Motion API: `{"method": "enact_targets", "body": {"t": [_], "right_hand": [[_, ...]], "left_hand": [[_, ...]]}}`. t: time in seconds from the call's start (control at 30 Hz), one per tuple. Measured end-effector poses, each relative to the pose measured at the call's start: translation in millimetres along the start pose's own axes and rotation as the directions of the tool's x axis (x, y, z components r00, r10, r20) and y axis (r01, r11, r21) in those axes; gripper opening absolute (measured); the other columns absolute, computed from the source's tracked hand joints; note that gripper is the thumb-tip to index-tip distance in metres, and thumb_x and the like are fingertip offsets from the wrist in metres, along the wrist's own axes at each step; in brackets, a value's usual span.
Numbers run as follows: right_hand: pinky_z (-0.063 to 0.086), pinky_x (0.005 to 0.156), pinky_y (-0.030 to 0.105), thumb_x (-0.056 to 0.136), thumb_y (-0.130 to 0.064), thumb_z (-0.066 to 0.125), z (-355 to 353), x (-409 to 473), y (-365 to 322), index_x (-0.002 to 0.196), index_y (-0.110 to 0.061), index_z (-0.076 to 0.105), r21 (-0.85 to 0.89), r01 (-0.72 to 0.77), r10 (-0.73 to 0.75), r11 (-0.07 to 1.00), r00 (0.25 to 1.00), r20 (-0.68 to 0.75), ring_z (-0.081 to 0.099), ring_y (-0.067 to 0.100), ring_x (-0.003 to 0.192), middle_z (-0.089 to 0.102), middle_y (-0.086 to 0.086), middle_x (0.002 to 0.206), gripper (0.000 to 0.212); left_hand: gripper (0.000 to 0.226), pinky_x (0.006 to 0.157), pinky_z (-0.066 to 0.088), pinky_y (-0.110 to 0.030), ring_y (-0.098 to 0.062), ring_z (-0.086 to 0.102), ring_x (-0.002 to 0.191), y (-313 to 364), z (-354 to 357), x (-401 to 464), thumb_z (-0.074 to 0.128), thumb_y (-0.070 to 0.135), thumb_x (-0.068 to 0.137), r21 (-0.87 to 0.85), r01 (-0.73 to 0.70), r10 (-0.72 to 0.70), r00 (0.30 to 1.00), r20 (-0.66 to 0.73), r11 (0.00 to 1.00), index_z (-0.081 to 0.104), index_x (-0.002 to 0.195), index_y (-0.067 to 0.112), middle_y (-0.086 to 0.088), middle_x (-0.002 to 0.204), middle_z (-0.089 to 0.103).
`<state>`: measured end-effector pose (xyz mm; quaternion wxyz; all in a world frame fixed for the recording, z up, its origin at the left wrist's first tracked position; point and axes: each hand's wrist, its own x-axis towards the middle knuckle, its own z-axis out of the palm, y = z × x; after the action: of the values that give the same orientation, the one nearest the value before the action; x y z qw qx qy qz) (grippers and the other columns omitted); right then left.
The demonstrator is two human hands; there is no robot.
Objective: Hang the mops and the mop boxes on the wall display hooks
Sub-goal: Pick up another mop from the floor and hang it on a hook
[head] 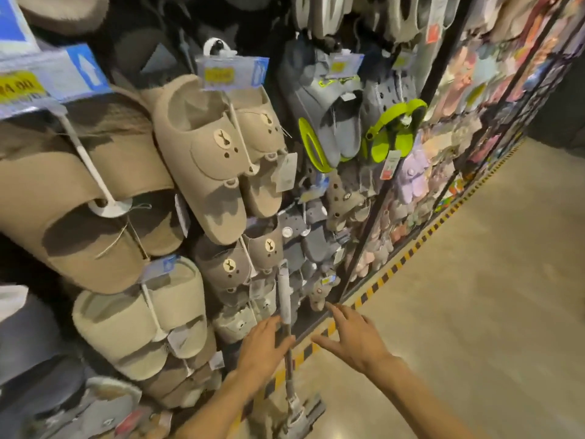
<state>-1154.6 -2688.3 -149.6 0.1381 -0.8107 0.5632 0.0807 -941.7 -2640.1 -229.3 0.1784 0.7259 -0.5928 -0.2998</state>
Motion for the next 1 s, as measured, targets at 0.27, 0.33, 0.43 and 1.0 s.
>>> {"method": "enact_targets", "body": {"t": [0.27,0.33,0.43,1.0], "right_hand": [[0.029,0.124,0.046,0.095,-0.083,0.038,-2,98,37,0.167,-0.031,0.018,-0.032,0.317,-0.306,0.948,0.934,0.187,0.031,0.025,0.156,0.031,-0.001,0.169,0.091],[0.030,0.122,0.045,0.095,-0.082,0.038,-1,113,47,0.167,-0.031,0.017,-0.030,0.363,-0.347,0.931,0.909,0.230,0.032,0.024,0.155,0.032,-0.001,0.168,0.091],[0.030,0.123,0.043,0.092,-0.084,0.040,6,132,65,0.168,-0.031,0.016,-0.018,0.419,-0.399,0.908,0.876,0.270,0.033,0.024,0.154,0.033,0.000,0.168,0.096],[0.047,0.098,0.014,0.092,-0.018,0.082,30,156,57,0.140,-0.025,0.058,0.676,0.357,-0.656,0.645,0.711,0.251,0.063,0.000,0.120,0.067,-0.005,0.131,0.054]], "left_hand": [[0.080,0.112,0.045,-0.041,-0.026,0.049,0.143,-6,58,67,0.073,0.049,0.093,-0.188,0.371,-0.384,0.922,-0.040,0.910,0.034,0.158,0.024,-0.001,0.155,0.052],[0.081,0.105,0.050,-0.041,-0.026,0.056,0.136,-9,74,85,0.077,0.048,0.089,-0.218,0.409,-0.428,0.903,-0.043,0.886,0.037,0.155,0.026,-0.001,0.148,0.058],[0.065,0.088,0.055,-0.039,-0.025,0.069,0.113,-15,106,109,0.083,0.040,0.085,-0.363,0.465,-0.517,0.854,-0.055,0.807,0.052,0.140,0.023,-0.002,0.123,0.072],[0.053,0.087,0.057,-0.043,-0.013,0.071,0.096,32,163,47,0.051,0.060,0.076,-0.564,0.413,-0.588,0.792,-0.166,0.716,0.067,0.112,0.025,0.007,0.103,0.075]]}}
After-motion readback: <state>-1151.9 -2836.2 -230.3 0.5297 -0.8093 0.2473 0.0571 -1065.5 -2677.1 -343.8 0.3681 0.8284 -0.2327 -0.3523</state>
